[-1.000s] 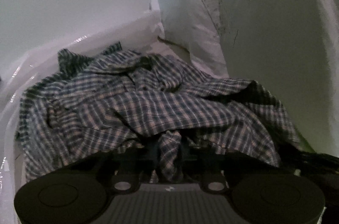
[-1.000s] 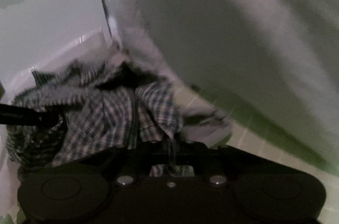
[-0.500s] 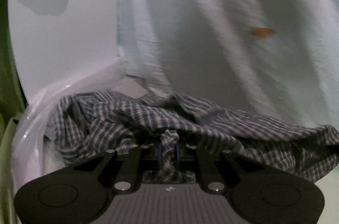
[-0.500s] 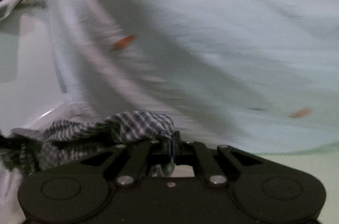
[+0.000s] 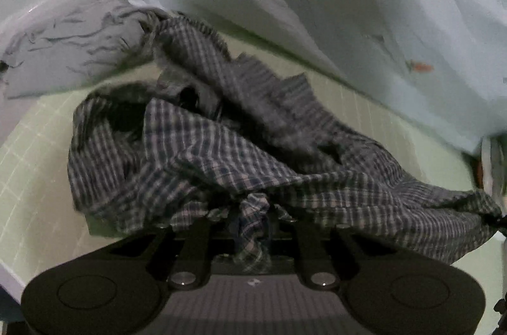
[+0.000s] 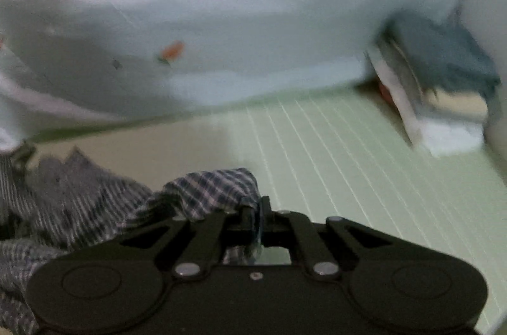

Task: Fold clothes
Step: 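Lift the checked shirt with both grippers and pull it onto the open table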

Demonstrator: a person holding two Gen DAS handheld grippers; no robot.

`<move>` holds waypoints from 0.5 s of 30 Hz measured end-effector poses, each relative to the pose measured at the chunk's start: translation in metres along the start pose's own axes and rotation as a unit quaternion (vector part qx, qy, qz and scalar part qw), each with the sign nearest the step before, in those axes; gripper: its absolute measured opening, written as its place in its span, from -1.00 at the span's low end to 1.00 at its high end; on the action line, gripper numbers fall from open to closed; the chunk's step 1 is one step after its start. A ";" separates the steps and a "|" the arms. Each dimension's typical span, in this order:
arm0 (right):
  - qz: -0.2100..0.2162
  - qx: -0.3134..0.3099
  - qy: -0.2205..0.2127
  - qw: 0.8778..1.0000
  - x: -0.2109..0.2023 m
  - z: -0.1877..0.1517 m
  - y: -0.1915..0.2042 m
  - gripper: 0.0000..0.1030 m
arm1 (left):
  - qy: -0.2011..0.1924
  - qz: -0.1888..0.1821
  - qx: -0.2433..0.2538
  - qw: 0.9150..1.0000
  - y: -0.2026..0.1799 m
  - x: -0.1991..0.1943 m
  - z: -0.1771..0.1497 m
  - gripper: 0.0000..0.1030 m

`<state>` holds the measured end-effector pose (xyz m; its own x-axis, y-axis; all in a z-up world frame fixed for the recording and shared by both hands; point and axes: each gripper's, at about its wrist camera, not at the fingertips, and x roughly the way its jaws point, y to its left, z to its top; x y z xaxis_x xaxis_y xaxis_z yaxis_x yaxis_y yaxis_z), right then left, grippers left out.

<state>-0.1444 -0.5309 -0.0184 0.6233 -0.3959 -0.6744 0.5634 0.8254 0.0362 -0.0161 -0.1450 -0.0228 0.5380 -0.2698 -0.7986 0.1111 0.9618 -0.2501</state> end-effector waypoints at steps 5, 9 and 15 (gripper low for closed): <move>0.021 0.040 0.036 0.998 0.002 -0.023 -0.007 -0.03 | -0.024 0.032 -0.003 0.999 -0.001 -0.011 -0.004 0.31; 0.048 0.055 0.056 0.996 -0.004 -0.034 0.015 0.31 | -0.047 0.068 0.000 0.997 0.009 -0.016 0.003 0.71; 0.093 0.093 0.089 0.987 -0.011 -0.056 0.061 0.60 | -0.035 0.076 0.010 0.996 0.041 -0.018 0.006 0.81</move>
<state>-0.1470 -0.4536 -0.0497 0.6297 -0.1539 -0.7615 0.5478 0.7830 0.2948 -0.0166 -0.1004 -0.0155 0.6074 -0.1186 -0.7855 0.0404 0.9921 -0.1186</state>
